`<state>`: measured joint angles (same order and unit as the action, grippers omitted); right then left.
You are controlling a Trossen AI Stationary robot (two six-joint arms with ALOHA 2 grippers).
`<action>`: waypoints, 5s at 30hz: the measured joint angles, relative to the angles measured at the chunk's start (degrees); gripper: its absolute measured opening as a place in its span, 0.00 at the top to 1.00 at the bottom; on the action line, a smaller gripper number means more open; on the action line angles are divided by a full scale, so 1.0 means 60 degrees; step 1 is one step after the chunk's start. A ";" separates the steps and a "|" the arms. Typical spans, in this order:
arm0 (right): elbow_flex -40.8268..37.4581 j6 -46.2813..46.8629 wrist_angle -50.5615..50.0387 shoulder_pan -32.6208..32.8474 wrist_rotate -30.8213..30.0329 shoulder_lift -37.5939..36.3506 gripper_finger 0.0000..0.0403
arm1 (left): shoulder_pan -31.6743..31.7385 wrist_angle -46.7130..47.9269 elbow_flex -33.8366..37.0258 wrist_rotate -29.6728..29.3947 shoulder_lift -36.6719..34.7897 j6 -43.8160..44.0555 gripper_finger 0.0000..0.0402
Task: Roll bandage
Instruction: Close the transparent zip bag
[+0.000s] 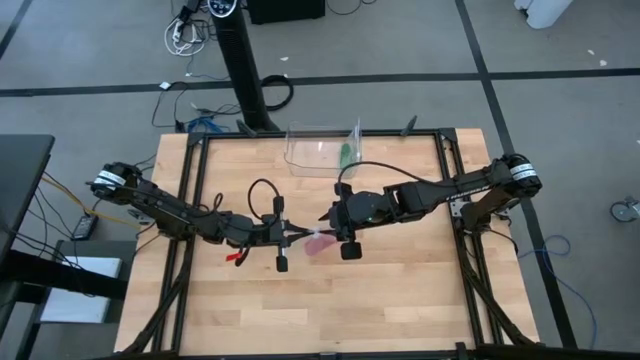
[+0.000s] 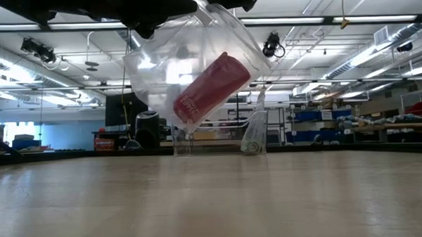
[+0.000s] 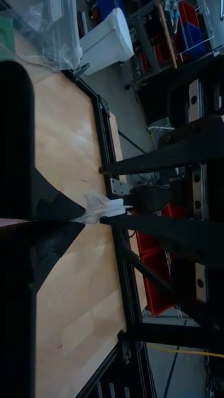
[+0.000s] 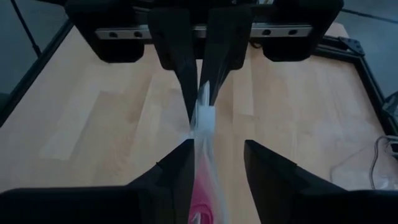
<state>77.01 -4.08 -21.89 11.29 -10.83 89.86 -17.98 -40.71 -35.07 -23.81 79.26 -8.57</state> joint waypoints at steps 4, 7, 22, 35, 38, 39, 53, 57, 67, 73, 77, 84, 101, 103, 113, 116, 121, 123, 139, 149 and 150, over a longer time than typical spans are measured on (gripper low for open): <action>0.0004 0.0135 -0.0011 0.0073 -0.0069 0.0000 0.65 | 0.0001 -0.0001 0.0000 0.0004 0.0000 0.0011 1.00; 0.0004 0.0138 -0.0008 0.0230 -0.0260 -0.0001 0.64 | 0.0007 -0.0003 0.0000 0.0004 0.0003 0.0013 1.00; 0.0004 0.0146 0.0058 0.0357 -0.0335 0.0000 0.61 | 0.0138 -0.0004 0.0000 0.0011 0.0004 0.0045 1.00; 0.0004 0.0331 0.0222 0.0356 -0.0249 0.0000 0.58 | 0.0135 -0.0004 0.0000 0.0015 0.0004 0.0067 1.00; 0.0004 0.0436 0.0218 0.0280 -0.0223 0.0000 0.58 | 0.0135 -0.0004 0.0000 0.0015 0.0004 0.0069 1.00; 0.0004 0.0498 0.0219 0.0260 -0.0171 0.0000 0.58 | 0.0135 -0.0004 0.0000 0.0015 0.0004 0.0067 1.00; -0.0051 0.0754 0.0531 -0.0191 0.0498 0.0007 0.62 | 0.0135 0.0001 0.0000 0.0015 0.0004 0.0053 1.00; -0.0055 0.0758 0.0715 -0.0291 0.0850 0.0007 0.66 | 0.0135 0.0173 0.0000 0.0015 0.0004 0.0053 1.00; -0.0058 0.0761 0.0697 -0.0390 0.1030 0.0007 0.82 | 0.0135 0.0142 0.0000 -0.0019 0.0004 0.0053 1.00; -0.0058 0.0878 0.0616 -0.0390 0.1055 0.0007 0.75 | 0.0190 0.0136 0.0000 -0.0024 0.0004 0.0070 1.00; -0.0062 0.0918 0.0557 -0.0397 0.1060 0.0007 0.68 | 0.0211 0.0138 0.0000 -0.0033 0.0004 0.0088 1.00; -0.0066 0.1005 0.0561 -0.0397 0.1056 0.0007 0.72 | 0.0254 0.0138 0.0000 -0.0033 0.0004 0.0187 1.00; -0.0066 0.0858 0.0435 -0.0397 0.0984 0.0007 0.94 | 0.0255 0.0135 0.0000 -0.0033 0.0004 0.0198 1.00; -0.0066 0.0860 0.0302 -0.0397 0.0974 0.0007 0.93 | 0.0259 0.0135 0.0000 -0.0031 0.0004 0.0198 1.00; -0.0066 0.0939 -0.0428 -0.0393 0.0596 0.0002 0.93 | 0.0255 0.0096 0.0000 -0.0060 0.0004 0.0198 1.00; -0.0066 0.1010 -0.0860 -0.0390 0.0564 0.0000 0.93 | 0.0248 -0.0085 0.0000 -0.0053 0.0004 0.0200 1.00; -0.0069 0.1177 -0.1227 -0.0352 0.0448 0.0000 0.94 | 0.0229 -0.0310 0.0000 -0.0044 0.0004 0.0018 1.00; -0.0069 0.1177 -0.1277 -0.0284 0.0362 0.0000 0.93 | 0.0229 -0.0329 0.0000 -0.0044 0.0004 -0.0002 1.00; -0.0069 0.0663 -0.0526 0.0128 -0.0255 -0.0127 0.60 | 0.0229 0.0006 0.0000 0.0187 0.0004 0.0053 1.00; -0.0066 0.0567 -0.0291 0.0251 -0.0309 -0.0242 0.61 | 0.0229 0.0335 0.0000 0.0518 0.0004 0.0291 1.00; -0.0066 0.0535 -0.0191 0.0250 -0.0328 -0.0243 0.61 | 0.0229 0.0324 0.0000 0.0613 0.0004 0.0293 1.00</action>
<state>76.62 -0.87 -23.03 12.79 -12.80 88.41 -16.60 -38.77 -35.07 -20.14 79.29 -6.81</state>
